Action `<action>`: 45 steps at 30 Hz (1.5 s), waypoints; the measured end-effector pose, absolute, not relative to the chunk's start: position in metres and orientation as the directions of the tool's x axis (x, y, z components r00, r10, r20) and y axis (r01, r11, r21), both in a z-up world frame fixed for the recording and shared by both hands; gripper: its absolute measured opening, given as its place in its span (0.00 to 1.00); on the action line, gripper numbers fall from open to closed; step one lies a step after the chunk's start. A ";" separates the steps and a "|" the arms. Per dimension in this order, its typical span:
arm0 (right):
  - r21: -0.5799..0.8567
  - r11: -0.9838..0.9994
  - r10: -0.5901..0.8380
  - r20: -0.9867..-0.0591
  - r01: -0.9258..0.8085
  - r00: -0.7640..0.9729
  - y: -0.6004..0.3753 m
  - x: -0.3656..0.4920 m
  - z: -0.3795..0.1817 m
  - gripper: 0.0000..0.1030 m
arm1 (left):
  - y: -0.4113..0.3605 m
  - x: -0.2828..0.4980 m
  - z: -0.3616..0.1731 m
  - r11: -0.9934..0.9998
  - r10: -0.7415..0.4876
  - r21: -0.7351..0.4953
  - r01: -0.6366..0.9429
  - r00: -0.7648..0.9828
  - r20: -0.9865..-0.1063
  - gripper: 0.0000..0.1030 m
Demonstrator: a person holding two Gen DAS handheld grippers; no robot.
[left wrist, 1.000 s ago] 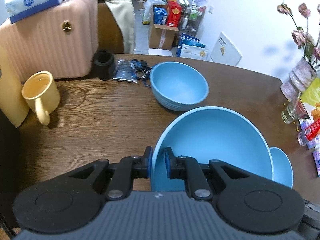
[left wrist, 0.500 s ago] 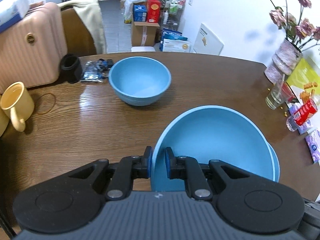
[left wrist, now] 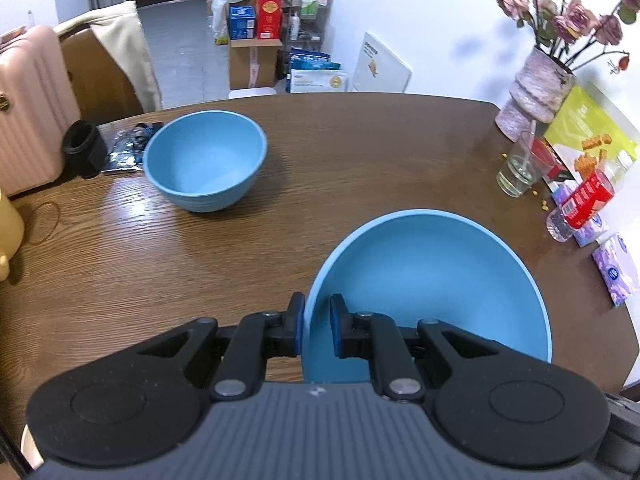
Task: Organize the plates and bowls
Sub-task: 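Lower the held blue bowl into the other blue bowl with both tools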
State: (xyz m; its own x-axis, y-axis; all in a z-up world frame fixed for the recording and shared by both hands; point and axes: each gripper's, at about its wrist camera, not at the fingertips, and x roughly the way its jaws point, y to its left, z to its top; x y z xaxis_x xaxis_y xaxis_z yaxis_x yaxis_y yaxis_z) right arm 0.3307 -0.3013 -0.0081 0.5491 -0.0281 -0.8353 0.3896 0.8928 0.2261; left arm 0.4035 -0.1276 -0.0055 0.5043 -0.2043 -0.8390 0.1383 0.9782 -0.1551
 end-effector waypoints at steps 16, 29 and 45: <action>0.207 0.865 -0.072 -0.849 0.456 0.523 -0.357 0.334 -0.023 0.07 | -0.189 0.416 -0.024 0.968 -0.235 -0.165 0.186 0.465 -0.854 0.14; 0.164 0.881 -0.106 -0.846 0.444 0.522 -0.386 0.346 -0.045 0.07 | -0.230 0.426 -0.043 0.970 -0.199 -0.104 0.221 0.465 -0.862 0.14; 0.004 0.928 -0.199 -0.841 0.373 0.504 -0.374 0.355 -0.066 0.08 | -0.242 0.433 -0.068 0.969 -0.175 -0.071 0.235 0.458 -0.872 0.14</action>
